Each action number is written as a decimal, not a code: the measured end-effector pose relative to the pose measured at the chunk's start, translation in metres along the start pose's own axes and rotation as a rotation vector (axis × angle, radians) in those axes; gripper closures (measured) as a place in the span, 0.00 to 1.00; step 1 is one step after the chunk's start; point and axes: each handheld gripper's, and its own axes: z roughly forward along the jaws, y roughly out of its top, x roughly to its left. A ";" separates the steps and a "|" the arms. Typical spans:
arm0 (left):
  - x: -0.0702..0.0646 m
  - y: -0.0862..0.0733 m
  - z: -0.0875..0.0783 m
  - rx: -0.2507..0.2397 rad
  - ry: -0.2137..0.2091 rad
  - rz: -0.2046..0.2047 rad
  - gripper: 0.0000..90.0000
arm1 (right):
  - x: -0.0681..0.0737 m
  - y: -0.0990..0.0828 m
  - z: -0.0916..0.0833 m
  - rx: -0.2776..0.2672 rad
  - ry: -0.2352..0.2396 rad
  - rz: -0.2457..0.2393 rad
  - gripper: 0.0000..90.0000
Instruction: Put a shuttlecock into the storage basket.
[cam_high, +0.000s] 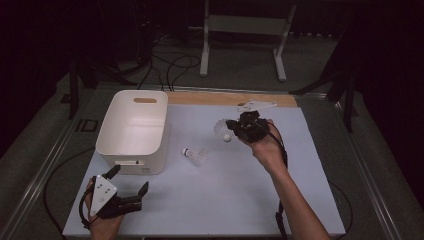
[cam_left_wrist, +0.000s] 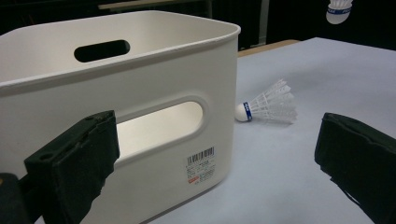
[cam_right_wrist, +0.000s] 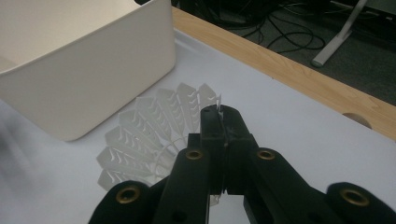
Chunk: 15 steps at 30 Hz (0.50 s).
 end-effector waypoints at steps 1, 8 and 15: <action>0.000 0.000 0.000 0.000 0.001 0.000 0.00 | 0.000 0.001 0.000 -0.004 0.001 -0.003 1.00; 0.000 0.000 0.000 0.000 0.000 0.000 0.00 | 0.000 0.004 -0.001 -0.011 -0.004 -0.003 1.00; 0.000 0.000 0.000 -0.001 0.000 0.000 0.00 | 0.000 0.009 -0.002 -0.023 0.000 0.000 1.00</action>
